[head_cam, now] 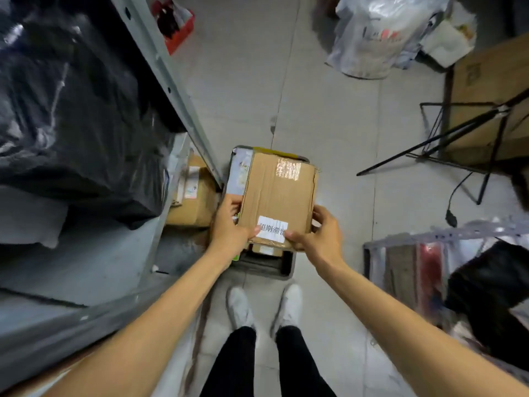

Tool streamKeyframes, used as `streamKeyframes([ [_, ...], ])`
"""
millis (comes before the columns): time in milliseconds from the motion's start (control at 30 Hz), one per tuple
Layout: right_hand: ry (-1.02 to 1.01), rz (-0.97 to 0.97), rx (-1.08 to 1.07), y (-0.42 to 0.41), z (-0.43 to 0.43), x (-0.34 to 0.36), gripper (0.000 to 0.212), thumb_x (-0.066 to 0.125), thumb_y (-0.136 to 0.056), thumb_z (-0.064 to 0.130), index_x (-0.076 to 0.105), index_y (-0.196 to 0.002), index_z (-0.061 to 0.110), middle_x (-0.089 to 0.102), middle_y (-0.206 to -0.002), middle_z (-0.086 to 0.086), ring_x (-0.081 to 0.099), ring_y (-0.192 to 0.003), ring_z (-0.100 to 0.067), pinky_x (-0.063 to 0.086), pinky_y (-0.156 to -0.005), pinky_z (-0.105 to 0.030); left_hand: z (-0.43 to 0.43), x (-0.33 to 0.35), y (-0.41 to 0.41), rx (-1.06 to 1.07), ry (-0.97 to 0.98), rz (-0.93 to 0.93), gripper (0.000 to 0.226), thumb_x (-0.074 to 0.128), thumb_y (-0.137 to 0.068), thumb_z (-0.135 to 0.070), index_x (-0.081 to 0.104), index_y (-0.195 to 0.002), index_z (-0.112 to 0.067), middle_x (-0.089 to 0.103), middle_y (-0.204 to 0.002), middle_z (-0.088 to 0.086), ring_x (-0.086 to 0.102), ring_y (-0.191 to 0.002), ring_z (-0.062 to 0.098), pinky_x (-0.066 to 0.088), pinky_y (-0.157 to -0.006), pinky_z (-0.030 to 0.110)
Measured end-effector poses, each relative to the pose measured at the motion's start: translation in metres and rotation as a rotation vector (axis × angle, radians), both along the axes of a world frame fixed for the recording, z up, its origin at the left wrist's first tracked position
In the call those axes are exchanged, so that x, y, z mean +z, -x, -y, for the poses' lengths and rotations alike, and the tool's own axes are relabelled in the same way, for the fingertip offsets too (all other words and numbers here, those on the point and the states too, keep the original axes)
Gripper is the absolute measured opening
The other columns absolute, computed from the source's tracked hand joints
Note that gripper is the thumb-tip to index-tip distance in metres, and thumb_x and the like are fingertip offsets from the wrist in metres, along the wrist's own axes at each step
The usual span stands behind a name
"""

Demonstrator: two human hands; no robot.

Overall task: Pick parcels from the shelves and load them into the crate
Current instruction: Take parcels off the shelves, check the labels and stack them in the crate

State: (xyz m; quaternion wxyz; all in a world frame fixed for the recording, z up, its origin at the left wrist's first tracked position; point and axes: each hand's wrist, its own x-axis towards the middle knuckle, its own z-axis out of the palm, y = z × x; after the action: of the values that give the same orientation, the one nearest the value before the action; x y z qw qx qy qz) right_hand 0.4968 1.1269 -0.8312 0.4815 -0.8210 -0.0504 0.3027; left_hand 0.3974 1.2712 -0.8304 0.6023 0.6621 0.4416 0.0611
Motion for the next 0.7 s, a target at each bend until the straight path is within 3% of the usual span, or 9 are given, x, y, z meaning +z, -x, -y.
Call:
streamKeyframes([
  [67, 0.041, -0.05, -0.002, 0.002, -0.005, -0.044, 0.06, 0.086, -0.062, 0.003, 0.048, -0.105, 0.02, 0.054, -0.089, 0.021, 0.055, -0.08, 0.003, 0.051, -0.073, -0.021, -0.003, -0.044, 0.001, -0.01, 0.022, -0.056, 0.055, 0.079, -0.066, 0.014, 0.05, -0.101, -0.017, 0.059, -0.104, -0.007, 0.056, -0.102, 0.008, 0.047, -0.09, 0.021],
  [133, 0.08, -0.077, -0.015, 0.002, -0.009, -0.088, 0.058, 0.084, -0.065, 0.002, 0.044, -0.103, 0.017, 0.054, -0.091, 0.018, 0.057, -0.083, -0.003, 0.053, -0.073, -0.029, -0.003, -0.091, 0.002, -0.009, 0.05, -0.092, 0.056, 0.079, -0.065, 0.014, 0.05, -0.093, -0.025, 0.058, -0.097, -0.017, 0.055, -0.091, -0.008, 0.045, -0.075, 0.007],
  [200, 0.11, -0.077, -0.003, 0.002, -0.011, -0.132, 0.057, 0.084, -0.067, 0.003, 0.042, -0.103, 0.016, 0.053, -0.093, 0.018, 0.057, -0.086, -0.01, 0.056, -0.075, -0.036, -0.001, -0.137, 0.005, 0.002, 0.072, -0.12, 0.06, 0.078, -0.063, 0.016, 0.048, -0.092, -0.026, 0.059, -0.095, -0.017, 0.055, -0.086, -0.013, 0.045, -0.07, 0.003],
  [267, 0.152, -0.083, 0.011, 0.003, -0.011, -0.176, 0.059, 0.085, -0.066, 0.006, 0.04, -0.103, 0.017, 0.052, -0.094, 0.016, 0.057, -0.091, -0.018, 0.057, -0.077, -0.04, 0.001, -0.184, 0.009, 0.02, 0.09, -0.145, 0.061, 0.077, -0.062, 0.017, 0.048, -0.098, -0.023, 0.061, -0.099, -0.011, 0.058, -0.093, -0.003, 0.047, -0.076, 0.007],
  [367, 0.186, -0.1, 0.036, 0.009, -0.007, -0.239, 0.063, 0.087, -0.064, 0.007, 0.04, -0.104, 0.017, 0.052, -0.095, 0.012, 0.057, -0.094, -0.021, 0.057, -0.079, -0.044, 0.003, -0.25, 0.017, 0.025, 0.101, -0.166, 0.062, 0.077, -0.062, 0.016, 0.051, -0.107, -0.017, 0.062, -0.112, 0.003, 0.059, -0.108, 0.019, 0.051, -0.092, 0.031],
  [467, 0.22, -0.122, 0.046, 0.02, -0.003, -0.297, 0.062, 0.087, -0.064, 0.008, 0.041, -0.104, 0.016, 0.052, -0.093, 0.008, 0.056, -0.093, -0.022, 0.055, -0.08, -0.049, 0.003, -0.306, 0.027, 0.007, 0.069, -0.236, 0.061, 0.078, -0.062, 0.013, 0.051, -0.104, -0.022, 0.062, -0.104, -0.007, 0.06, -0.109, 0.021, 0.053, -0.09, 0.036],
  [567, 0.238, -0.142, 0.031, 0.031, -0.002, -0.343, 0.061, 0.087, -0.065, 0.009, 0.043, -0.107, 0.013, 0.057, -0.101, 0.0, 0.058, -0.098, -0.025, 0.053, -0.083, -0.049, 0.001, -0.348, 0.033, -0.027, 0.03, -0.306, 0.061, 0.079, -0.061, 0.008, 0.053, -0.109, -0.02, 0.062, -0.111, 0.003, 0.06, -0.106, 0.021, 0.054, -0.089, 0.046],
  [700, 0.245, -0.157, 0.015, 0.039, -0.004, -0.386, 0.062, 0.086, -0.065, 0.005, 0.043, -0.11, 0.01, 0.059, -0.109, -0.002, 0.059, -0.105, -0.027, 0.054, -0.086, -0.047, -0.003, -0.387, 0.036, -0.069, -0.067, -0.369, 0.061, 0.082, -0.061, 0.004, 0.053, -0.108, -0.021, 0.06, -0.114, 0.006, 0.06, -0.102, 0.02, 0.053, -0.089, 0.044],
])
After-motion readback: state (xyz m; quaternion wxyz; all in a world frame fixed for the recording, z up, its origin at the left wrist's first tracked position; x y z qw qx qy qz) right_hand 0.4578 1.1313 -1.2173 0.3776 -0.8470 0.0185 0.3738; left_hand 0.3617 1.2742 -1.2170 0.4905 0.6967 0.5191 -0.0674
